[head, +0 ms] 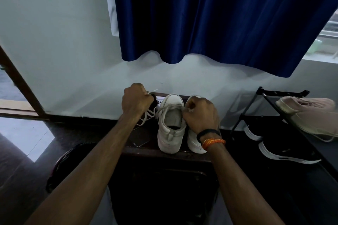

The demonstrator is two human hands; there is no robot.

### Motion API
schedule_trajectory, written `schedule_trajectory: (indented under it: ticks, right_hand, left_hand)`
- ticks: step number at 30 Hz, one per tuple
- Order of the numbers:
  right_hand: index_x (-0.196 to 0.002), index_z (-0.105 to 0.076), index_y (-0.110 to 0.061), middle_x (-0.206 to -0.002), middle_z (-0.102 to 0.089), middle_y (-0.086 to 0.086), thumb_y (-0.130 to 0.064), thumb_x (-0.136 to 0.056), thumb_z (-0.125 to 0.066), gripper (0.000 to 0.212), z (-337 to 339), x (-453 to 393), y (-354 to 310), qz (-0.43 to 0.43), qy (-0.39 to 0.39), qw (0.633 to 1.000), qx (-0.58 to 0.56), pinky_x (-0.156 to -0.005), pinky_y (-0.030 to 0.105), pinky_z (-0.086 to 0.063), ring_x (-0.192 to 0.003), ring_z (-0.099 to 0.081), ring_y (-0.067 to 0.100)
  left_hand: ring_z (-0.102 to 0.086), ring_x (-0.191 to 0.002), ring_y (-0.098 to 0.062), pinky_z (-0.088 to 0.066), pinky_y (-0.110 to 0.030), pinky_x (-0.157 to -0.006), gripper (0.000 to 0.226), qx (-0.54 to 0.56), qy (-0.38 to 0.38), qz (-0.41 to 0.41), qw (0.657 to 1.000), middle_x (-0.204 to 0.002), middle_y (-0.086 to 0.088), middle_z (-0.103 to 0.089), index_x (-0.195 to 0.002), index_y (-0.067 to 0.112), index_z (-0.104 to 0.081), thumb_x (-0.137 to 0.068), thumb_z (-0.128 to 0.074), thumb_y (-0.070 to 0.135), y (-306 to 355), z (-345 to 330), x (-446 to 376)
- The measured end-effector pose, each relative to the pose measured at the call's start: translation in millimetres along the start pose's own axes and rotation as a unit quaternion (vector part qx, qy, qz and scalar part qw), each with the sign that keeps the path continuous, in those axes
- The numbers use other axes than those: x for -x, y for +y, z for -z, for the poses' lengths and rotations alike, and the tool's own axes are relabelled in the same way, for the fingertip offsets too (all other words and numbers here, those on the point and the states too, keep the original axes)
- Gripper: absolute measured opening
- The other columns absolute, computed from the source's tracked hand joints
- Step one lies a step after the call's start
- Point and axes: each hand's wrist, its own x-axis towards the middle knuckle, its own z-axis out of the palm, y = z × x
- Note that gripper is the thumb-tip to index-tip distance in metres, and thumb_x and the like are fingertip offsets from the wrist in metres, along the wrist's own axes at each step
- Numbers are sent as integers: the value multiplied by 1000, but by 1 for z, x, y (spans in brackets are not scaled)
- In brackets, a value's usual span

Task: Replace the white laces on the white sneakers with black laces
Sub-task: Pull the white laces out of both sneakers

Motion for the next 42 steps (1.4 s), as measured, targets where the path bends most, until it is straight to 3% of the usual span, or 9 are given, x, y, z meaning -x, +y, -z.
schedule_trajectory:
  ticks: [6,13,21,27,31,35,37,40,42]
  right_hand:
    - [-124,-68,-22,-121,-68,-1,-23,-79,-66,45,3,-14,-12,145,-107,978,108,-93,39,-37,-119,-43,28]
    - [-106,-75,-23,-110,-67,2,-35,-91,-65,22,-13,-32,-12,207,-116,951,200,-88,39,-46,-112,-48,28]
    - [-91,-73,-13,-91,-70,6,-19,-76,-69,16,-9,-31,-8,198,-173,964,51,-78,34,-45,-102,-51,27]
    - [-92,-77,-15,-93,-72,7,-27,-89,-67,16,-15,-39,-6,214,-199,954,64,-74,32,-41,-96,-57,27]
    - [-81,-80,-17,-85,-77,-2,-13,-86,-66,15,-4,-41,-2,94,-152,978,-110,-74,25,-50,-80,-66,10]
    - [-69,-76,-11,-67,-69,-1,-11,-81,-65,16,4,-53,0,-77,-160,943,-280,-58,21,-40,-58,-54,6]
    - [-64,-75,-18,-67,-67,-2,-14,-81,-62,22,5,-58,1,-55,-194,951,-233,-60,25,-40,-63,-54,11]
    - [-88,-78,-19,-83,-75,-2,-29,-87,-69,13,5,-58,-4,27,-216,965,-143,-75,30,-53,-81,-68,15]
    - [-102,-77,-22,-94,-70,-4,-47,-83,-75,31,5,-57,-11,86,-233,968,-26,-82,32,-53,-92,-64,17]
  left_hand:
    - [-67,-82,-21,-57,-36,-76,17,6,-52,-21,998,-86,-5,-70,-93,5,-65,-76,-67,2,-7,-7,11]
    - [-67,-68,-15,-60,-38,-66,12,94,-81,-95,988,-77,3,-68,-79,17,-62,-80,-73,16,-5,-15,27]
    - [-57,-57,-2,-44,-25,-53,24,51,-104,-142,983,-63,7,-62,-72,21,-56,-72,-78,11,-11,-28,39]
    - [-55,-59,-10,-36,-21,-48,21,60,-53,-122,989,-60,2,-60,-71,13,-55,-67,-74,4,-8,-29,47]
    - [-50,-55,-16,-36,-22,-49,22,64,-38,-122,990,-61,-4,-59,-69,10,-53,-65,-74,3,-10,-30,47]
    - [-48,-50,-5,-39,-13,-48,19,61,-54,-121,989,-63,-6,-62,-72,6,-56,-67,-73,-1,-9,-26,46]
    - [-50,-51,-5,-39,-12,-48,17,59,-56,-120,989,-63,-6,-63,-73,6,-58,-69,-73,0,-8,-24,47]
    - [-54,-53,-6,-39,-12,-47,16,60,-64,-122,989,-62,-4,-63,-78,8,-61,-71,-72,-1,-6,-24,47]
    - [-57,-56,-8,-37,-13,-46,15,60,-60,-133,988,-58,1,-61,-82,11,-64,-74,-71,1,-5,-25,48]
